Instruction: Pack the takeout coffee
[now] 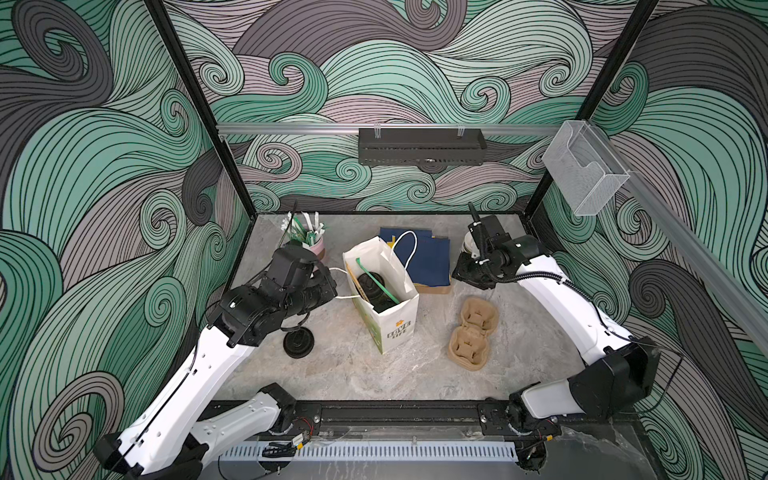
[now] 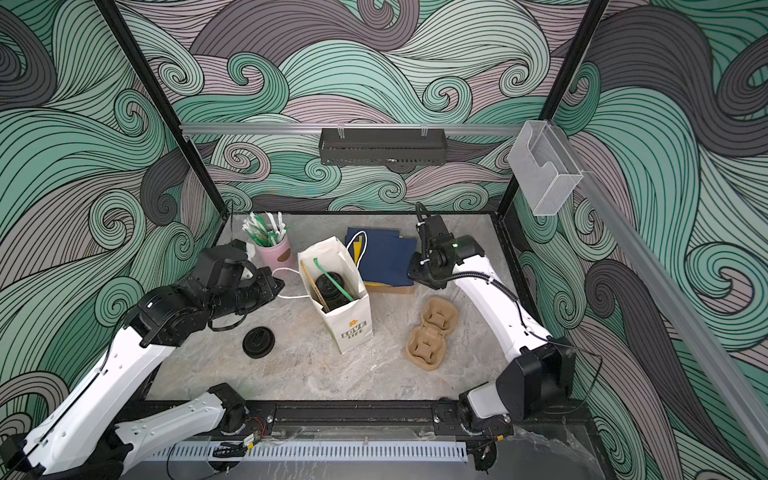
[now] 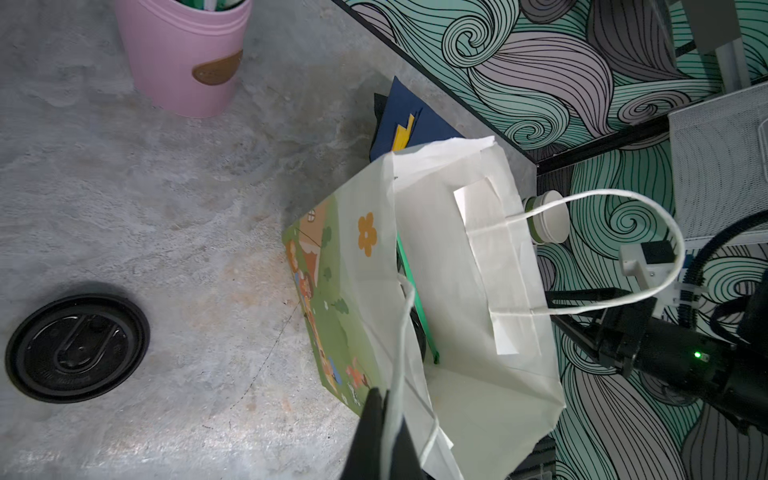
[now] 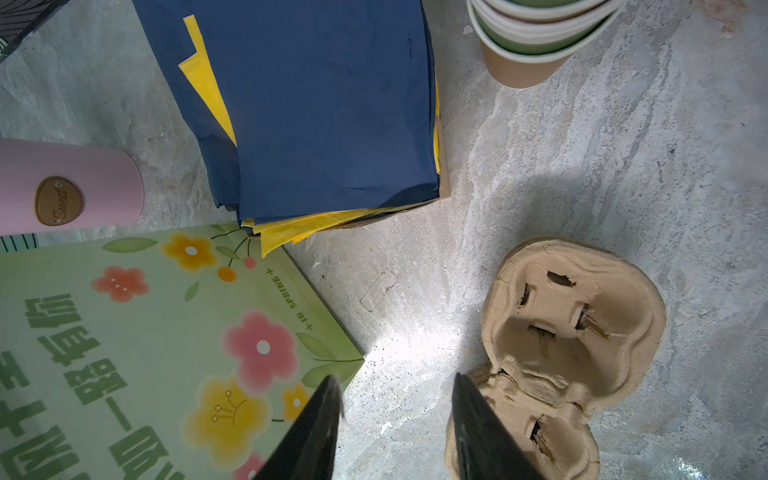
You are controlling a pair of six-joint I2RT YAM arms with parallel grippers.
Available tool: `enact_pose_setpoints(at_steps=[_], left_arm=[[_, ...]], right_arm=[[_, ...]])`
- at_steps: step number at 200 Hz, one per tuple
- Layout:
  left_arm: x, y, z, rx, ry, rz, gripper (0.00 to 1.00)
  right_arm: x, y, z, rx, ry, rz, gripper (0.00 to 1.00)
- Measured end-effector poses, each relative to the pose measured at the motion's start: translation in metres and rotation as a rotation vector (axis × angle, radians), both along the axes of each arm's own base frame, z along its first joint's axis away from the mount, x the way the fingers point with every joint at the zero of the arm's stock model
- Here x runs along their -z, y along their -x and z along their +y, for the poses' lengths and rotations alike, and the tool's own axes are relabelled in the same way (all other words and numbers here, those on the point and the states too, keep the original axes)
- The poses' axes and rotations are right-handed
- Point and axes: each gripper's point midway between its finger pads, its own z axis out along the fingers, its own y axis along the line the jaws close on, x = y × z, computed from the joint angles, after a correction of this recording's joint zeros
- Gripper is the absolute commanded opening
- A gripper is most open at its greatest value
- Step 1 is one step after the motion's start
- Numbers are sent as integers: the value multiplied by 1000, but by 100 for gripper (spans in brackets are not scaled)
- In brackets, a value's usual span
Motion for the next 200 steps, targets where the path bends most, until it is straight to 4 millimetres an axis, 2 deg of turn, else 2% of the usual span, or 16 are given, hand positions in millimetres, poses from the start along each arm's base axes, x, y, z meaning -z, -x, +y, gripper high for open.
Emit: enact_pose_setpoints(at_steps=[38,78,144,185,200], left_arm=[[4,6,17,-41,-60,6,0],[3,9,29,-69,-108,2,0],[-11,9,42,-97,-155,-36,0],[-8,6,39,-87,-174,-20,0],[-6,6,39,-87,-180,-12,13]], right_arm=[[3,-22,14,-48,7,10,46],[12,-53,50,-144,25,19,47],[44,-80,114,-295,53,49,53],[72,-88,136,-368,94,76,56],[84,-90,142,-391,117,86,57]])
